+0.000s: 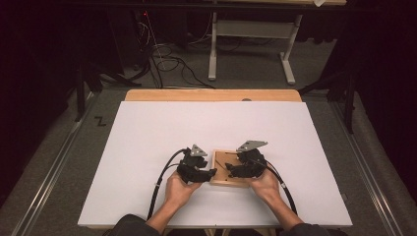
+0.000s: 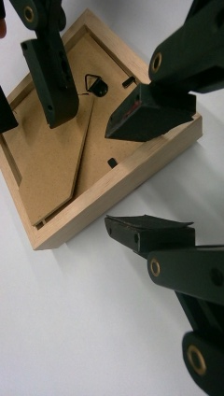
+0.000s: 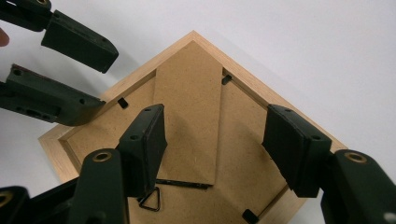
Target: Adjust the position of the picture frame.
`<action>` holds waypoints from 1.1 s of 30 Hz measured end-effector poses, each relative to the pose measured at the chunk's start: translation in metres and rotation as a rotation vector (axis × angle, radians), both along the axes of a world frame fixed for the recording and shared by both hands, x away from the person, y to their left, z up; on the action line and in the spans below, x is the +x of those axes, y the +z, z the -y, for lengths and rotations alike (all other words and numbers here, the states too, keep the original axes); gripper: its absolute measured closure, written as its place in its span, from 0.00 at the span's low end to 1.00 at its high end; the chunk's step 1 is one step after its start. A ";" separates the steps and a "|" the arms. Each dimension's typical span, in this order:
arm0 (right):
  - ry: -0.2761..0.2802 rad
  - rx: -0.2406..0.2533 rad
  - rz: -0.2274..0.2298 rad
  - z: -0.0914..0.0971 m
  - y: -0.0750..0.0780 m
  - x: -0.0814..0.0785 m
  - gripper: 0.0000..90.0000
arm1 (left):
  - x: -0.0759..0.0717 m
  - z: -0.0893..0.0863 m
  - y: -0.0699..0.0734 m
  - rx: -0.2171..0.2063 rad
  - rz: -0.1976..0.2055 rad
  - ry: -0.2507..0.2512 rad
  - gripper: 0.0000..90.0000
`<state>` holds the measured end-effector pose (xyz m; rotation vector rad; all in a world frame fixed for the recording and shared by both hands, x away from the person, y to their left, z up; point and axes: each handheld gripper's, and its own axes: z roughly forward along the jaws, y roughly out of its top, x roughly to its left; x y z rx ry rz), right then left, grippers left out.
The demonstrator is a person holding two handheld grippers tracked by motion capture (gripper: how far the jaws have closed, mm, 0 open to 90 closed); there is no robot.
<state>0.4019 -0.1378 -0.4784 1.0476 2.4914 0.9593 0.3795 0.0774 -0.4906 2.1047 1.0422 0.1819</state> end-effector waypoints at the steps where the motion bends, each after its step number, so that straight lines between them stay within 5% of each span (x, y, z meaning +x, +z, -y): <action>1: -0.002 -0.008 0.000 -0.001 0.000 0.000 0.44 | 0.000 0.000 0.000 0.001 0.001 0.000 0.57; 22: 0.010 -0.012 0.001 -0.013 -0.001 0.003 0.45 | -0.001 0.001 0.000 0.008 -0.002 0.001 0.55; 33: 0.012 -0.019 -0.004 -0.026 -0.003 0.007 0.45 | -0.001 -0.005 0.003 -0.003 -0.009 0.012 0.63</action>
